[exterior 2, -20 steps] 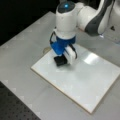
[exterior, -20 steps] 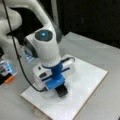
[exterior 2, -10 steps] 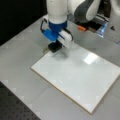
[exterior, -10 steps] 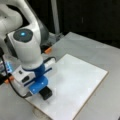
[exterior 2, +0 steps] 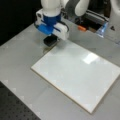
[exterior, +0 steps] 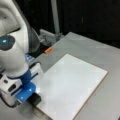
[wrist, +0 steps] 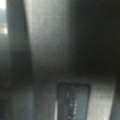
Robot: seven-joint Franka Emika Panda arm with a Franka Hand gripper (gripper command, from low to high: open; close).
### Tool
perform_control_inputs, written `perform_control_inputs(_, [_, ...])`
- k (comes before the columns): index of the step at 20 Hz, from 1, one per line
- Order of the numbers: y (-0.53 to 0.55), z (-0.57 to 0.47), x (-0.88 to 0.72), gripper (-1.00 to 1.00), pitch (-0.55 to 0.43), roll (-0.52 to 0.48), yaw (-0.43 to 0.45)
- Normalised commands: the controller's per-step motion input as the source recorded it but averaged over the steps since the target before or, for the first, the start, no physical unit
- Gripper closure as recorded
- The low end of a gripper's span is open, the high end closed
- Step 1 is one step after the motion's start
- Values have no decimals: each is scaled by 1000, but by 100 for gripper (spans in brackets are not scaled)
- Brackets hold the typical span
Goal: Erasing curve lines
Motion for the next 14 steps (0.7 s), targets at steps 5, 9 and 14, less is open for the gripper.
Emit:
perform_control_inputs(5, [-240, -38, 442, 100, 10, 84, 121])
perform_control_inputs(9, [-158, -4, 515, 100, 31, 139, 33])
perform_control_inputs(14, [-90, 67, 412, 100, 63, 176, -24])
